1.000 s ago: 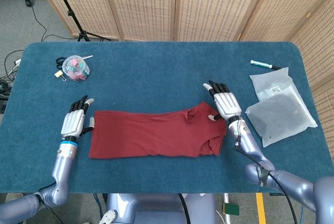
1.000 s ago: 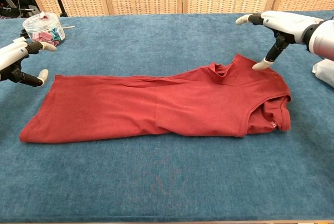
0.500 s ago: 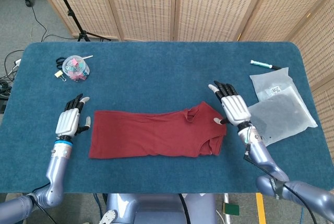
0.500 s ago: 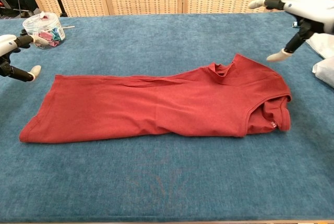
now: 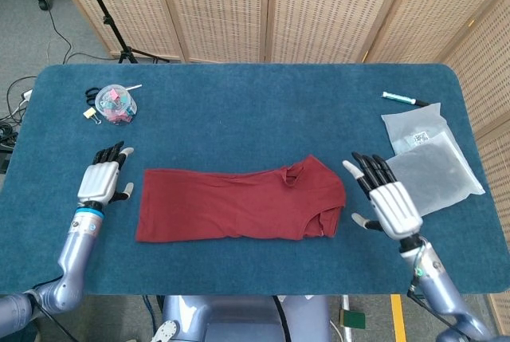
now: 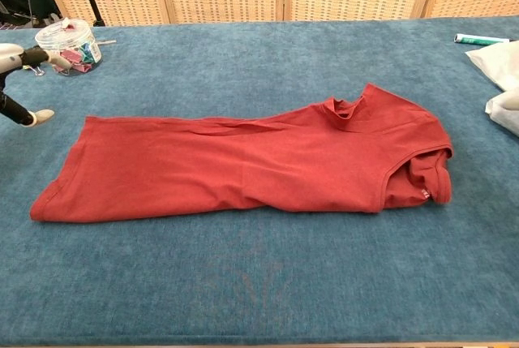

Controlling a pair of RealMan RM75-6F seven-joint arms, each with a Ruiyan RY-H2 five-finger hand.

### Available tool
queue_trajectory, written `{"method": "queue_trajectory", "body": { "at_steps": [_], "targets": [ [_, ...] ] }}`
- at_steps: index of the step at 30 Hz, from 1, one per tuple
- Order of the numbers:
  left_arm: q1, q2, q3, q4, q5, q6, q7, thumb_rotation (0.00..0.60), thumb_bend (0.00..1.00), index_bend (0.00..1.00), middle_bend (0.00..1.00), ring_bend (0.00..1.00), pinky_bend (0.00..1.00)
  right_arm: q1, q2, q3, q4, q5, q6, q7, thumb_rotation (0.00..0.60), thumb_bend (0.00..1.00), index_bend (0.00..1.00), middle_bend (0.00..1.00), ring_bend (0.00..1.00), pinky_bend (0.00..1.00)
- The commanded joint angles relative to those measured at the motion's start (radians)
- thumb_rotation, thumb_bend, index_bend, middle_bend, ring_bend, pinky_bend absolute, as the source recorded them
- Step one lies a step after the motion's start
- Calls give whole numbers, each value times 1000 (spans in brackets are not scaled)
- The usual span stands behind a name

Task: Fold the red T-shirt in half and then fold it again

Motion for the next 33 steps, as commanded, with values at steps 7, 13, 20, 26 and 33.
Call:
{"method": "queue_trajectory", "body": {
  "at_steps": [7, 13, 20, 26, 33],
  "targets": [
    [-86, 0, 3, 17, -94, -57, 96, 600, 315, 263, 0, 0, 0, -96, 15, -46, -7, -90, 117, 29, 600, 0, 0, 0, 0, 0],
    [-134, -34, 4, 52, -169, -71, 148, 600, 331, 312, 0, 0, 0, -101, 16, -34, 9, -94, 111, 50, 600, 0, 0, 0, 0, 0],
    [-173, -74, 16, 113, -229, -112, 165, 600, 347, 327, 0, 0, 0, -102, 15, -25, 15, -93, 89, 57, 600, 0, 0, 0, 0, 0],
    [-188, -92, 23, 117, -269, -130, 151, 600, 367, 346, 0, 0, 0, -105, 14, -17, 19, -91, 81, 56, 600, 0, 0, 0, 0, 0],
    [-211, -119, 32, 144, -307, -114, 175, 600, 373, 352, 0, 0, 0, -110, 13, -11, 19, -95, 77, 55, 600, 0, 0, 0, 0, 0]
  ]
}}
